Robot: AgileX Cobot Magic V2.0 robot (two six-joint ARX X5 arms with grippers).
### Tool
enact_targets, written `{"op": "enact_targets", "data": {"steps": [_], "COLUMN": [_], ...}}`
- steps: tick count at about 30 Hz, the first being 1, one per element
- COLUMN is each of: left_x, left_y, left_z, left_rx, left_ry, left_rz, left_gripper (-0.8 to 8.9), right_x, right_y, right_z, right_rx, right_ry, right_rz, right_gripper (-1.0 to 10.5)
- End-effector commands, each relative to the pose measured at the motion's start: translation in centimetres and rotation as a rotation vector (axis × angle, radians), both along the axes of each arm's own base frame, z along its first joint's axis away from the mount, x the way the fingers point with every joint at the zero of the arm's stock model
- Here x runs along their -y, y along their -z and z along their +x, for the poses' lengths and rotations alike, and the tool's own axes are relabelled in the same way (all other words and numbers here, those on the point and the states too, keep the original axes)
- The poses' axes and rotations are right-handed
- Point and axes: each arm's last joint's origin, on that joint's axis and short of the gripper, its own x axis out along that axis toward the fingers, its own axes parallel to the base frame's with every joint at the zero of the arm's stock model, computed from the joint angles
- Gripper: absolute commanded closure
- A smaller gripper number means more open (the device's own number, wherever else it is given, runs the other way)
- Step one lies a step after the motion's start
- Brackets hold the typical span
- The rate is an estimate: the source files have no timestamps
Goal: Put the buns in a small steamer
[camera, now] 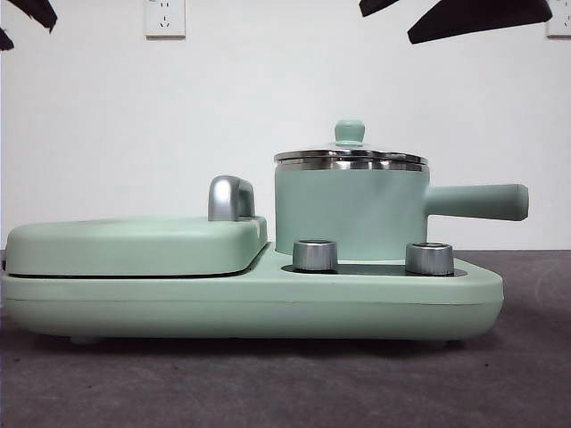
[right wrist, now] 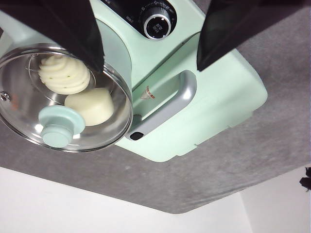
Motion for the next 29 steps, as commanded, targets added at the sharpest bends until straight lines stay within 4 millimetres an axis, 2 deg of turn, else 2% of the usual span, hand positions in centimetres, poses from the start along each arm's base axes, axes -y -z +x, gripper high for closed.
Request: {"op": "enact_targets", "data": {"steps": [1, 2, 3, 4, 23, 26, 29], "left_x": [0.0, 0.0, 0.0, 0.0, -0.2, -1.0, -2.2], "left_y": [-0.3, -0.3, -0.3, -0.4, -0.3, 0.0, 1.4], "left_z": [-0.1, -0.1, -0.1, -0.2, -0.5, -0.6, -0.6], "left_rx": [0.021, 0.021, 0.021, 0.023, 0.016, 0.058, 0.131], "left_ry": [0.002, 0.002, 0.001, 0.001, 0.013, -0.024, -0.119], "left_rz": [-0.012, -0.012, -0.013, -0.016, 0.0, 0.024, -0.014], "left_gripper": [6.75, 7.85, 7.96, 7.98, 7.97, 7.94, 7.94], "right_x": [0.0, 0.0, 0.1, 0.1, 0.1, 0.1, 0.1], "right_y": [-0.9, -0.9, -0.9, -1.0, -1.0, -1.0, -1.0], "right_z": [-0.3, -0.3, -0.3, -0.4, -0.4, -0.4, -0.4], "right_rx": [0.016, 0.017, 0.02, 0.026, 0.02, 0.02, 0.02], "right_ry": [-0.01, -0.01, -0.01, -0.004, -0.025, -0.025, -0.025], "right_rz": [0.033, 0.034, 0.036, 0.041, 0.043, 0.043, 0.043], "right_gripper": [7.8, 8.8, 9.5, 9.3, 9.3, 9.3, 9.3]}}
